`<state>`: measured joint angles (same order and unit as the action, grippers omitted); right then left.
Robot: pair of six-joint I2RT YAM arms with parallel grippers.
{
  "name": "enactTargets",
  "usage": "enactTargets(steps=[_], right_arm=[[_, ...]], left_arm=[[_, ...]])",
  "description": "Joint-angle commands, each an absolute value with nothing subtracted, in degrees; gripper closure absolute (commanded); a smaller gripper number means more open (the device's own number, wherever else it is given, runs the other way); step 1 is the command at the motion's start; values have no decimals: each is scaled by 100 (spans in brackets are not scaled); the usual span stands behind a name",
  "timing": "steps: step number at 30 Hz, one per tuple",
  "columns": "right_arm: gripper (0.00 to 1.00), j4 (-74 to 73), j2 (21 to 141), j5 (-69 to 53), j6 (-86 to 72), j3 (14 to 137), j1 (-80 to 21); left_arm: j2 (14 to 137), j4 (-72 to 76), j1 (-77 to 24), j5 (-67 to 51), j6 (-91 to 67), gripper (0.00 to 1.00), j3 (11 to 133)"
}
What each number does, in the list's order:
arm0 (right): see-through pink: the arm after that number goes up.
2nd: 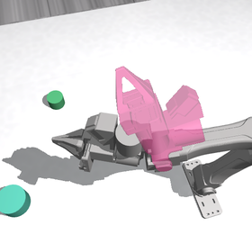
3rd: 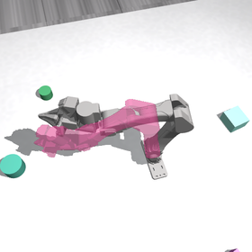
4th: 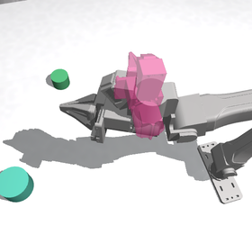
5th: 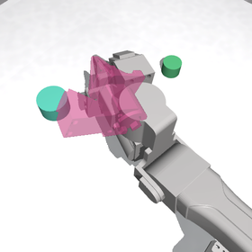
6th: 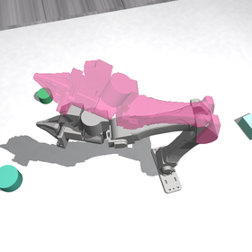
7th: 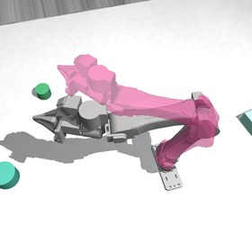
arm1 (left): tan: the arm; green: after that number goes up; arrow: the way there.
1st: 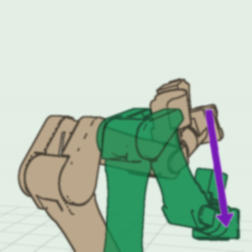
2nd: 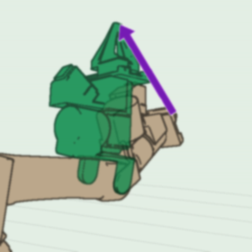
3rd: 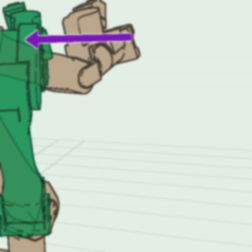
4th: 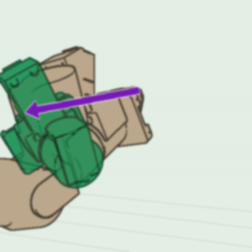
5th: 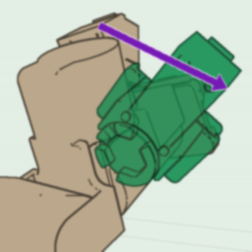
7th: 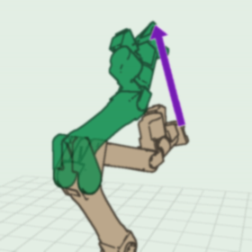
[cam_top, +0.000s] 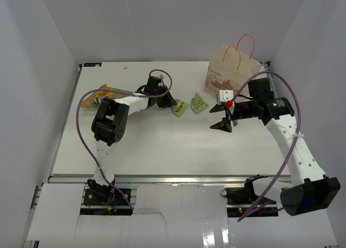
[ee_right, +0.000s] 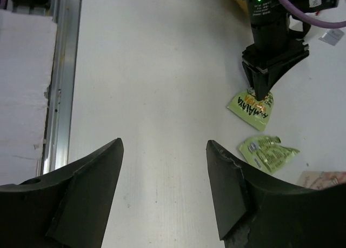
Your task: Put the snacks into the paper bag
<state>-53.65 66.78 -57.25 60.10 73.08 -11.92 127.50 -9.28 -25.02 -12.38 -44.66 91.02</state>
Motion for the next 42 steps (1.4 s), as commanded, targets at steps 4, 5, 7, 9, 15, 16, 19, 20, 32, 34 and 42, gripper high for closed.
enactTargets(steps=[4, 5, 7, 9, 15, 16, 19, 20, 32, 34, 42], right_arm=[[25, -4697, 7066, -5002, 6192, 6601, -2065], [25, -4319, 7162, -4923, 5674, 6574, -2196], [25, -3512, 7610, -4826, 4080, 6661, -2311], [26, -3053, 7996, -4668, 2907, 6732, -2522], [24, -1539, 8515, -3436, -666, 6522, -3243], [24, -1486, 8569, -3497, -807, 6487, -3269], [25, -1380, 8683, -3568, -1063, 6408, -3313], [25, -1380, 8736, -3568, -1090, 6381, -3331], [69, -1213, 8868, -4148, -1248, 5968, -3454], [78, -1169, 8859, -4315, -1222, 5941, -3463], [92, -1906, 8508, -4413, 339, 6547, -3437]], left_arm=[[10452, 922, -2531, -3479, -3148, 100, 6334], [10241, 966, -2549, -3567, -3033, 100, 6058], [9558, 1176, -2558, -3743, -2901, 100, 5513], [9151, 1283, -2575, -3858, -2900, 100, 4871], [8148, 1397, -2742, -3798, -3058, 100, 4123], [8078, 1415, -2777, -3779, -3093, 100, 4079], [7875, 1468, -2882, -3691, -3199, 100, 3955], [7814, 1476, -2892, -3674, -3234, 100, 3938], [7655, 1582, -2936, -3630, -3445, 100, 3876], [7664, 1591, -2936, -3630, -3463, 97, 3867], [7173, 1573, -2936, -2999, -3691, 32, 3736]])
